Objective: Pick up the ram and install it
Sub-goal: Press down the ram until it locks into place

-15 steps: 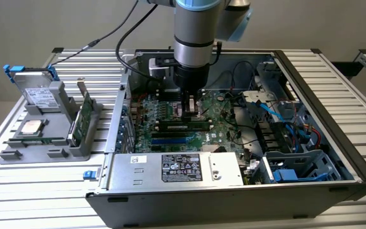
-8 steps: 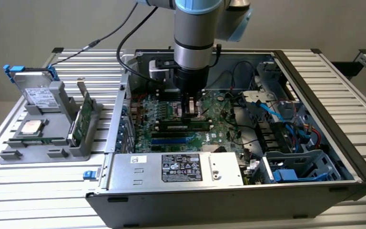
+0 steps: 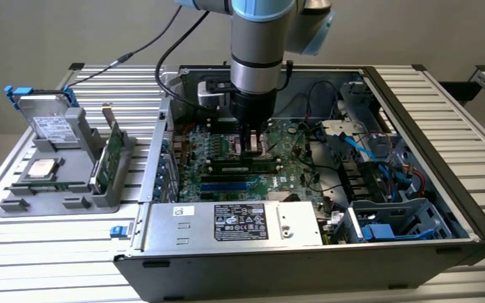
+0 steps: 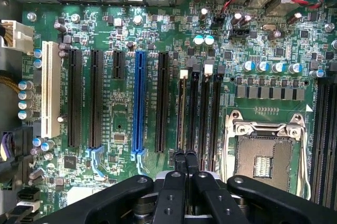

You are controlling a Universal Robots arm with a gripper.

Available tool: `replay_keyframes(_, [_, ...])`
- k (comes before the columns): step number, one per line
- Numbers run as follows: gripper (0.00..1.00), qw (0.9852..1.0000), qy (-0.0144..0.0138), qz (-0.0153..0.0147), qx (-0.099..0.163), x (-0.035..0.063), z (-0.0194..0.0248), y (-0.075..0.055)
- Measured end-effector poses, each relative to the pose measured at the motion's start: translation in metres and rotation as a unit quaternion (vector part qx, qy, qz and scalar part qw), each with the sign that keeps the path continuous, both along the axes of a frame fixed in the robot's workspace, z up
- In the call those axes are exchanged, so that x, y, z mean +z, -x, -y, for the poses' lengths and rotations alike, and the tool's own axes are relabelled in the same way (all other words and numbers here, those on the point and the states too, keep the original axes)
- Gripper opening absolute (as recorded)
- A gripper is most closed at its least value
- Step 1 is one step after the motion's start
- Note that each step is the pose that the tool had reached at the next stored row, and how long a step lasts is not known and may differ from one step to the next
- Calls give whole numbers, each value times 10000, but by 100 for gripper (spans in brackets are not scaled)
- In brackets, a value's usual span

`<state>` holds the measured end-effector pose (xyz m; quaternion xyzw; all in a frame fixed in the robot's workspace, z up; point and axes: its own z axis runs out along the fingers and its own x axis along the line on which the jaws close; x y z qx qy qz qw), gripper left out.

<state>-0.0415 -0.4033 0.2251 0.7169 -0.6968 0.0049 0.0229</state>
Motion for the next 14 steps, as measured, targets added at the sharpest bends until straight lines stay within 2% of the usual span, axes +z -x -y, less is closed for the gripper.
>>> replay_keyframes(4, [10,10000,-3,1,0,-2,-2,-1])
replay_keyframes(7, [10,10000,-18,5,0,24,-4,-2])
replay_keyframes(9, [10,10000,-11,0,0,56,-2,-1])
replay_keyframes(14, [10,10000,-28,-3,0,186,-1,-1])
